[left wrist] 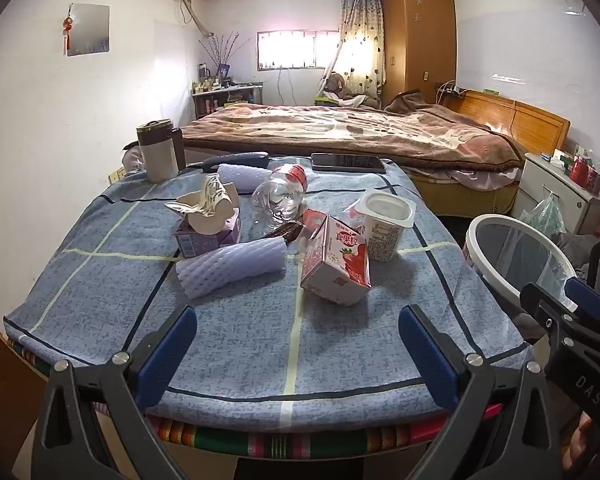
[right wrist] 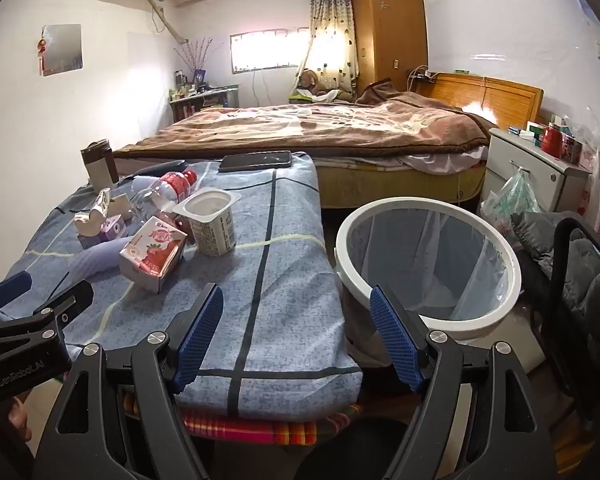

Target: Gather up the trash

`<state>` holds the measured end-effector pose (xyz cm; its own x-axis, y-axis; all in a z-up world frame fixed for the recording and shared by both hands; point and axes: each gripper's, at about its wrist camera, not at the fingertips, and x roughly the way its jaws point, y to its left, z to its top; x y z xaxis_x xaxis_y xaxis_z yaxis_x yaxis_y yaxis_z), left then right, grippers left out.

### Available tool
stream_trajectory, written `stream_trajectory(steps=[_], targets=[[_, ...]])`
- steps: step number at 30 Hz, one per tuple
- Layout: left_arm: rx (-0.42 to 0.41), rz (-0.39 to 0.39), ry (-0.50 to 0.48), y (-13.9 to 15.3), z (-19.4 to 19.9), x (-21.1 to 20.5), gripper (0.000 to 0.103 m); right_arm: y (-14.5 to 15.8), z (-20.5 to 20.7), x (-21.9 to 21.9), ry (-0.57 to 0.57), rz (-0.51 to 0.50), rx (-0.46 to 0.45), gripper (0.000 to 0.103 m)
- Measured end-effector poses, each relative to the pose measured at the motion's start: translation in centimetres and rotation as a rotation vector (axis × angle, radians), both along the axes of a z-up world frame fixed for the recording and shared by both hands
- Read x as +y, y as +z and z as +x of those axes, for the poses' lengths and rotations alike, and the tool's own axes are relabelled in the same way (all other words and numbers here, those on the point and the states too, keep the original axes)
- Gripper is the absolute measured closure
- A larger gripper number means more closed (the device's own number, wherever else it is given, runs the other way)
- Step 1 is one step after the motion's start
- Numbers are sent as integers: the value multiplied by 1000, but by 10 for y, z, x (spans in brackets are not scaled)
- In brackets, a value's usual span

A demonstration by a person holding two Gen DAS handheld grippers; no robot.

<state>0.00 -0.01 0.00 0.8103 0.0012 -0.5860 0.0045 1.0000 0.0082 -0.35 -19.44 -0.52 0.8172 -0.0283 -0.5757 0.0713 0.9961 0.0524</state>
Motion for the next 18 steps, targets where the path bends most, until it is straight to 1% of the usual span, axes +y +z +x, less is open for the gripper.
stream_trajectory(steps=[12,13,18], targets=[[-9,4,2,1,-3,0,1,7,1,6,-4,-1,-15,26],[-8,4,2,1,-3,1,1,2,-2,2,1,7,-13,26],[-12,8,8,4,-4,2,1,3,-2,1,3,10,-14,26]])
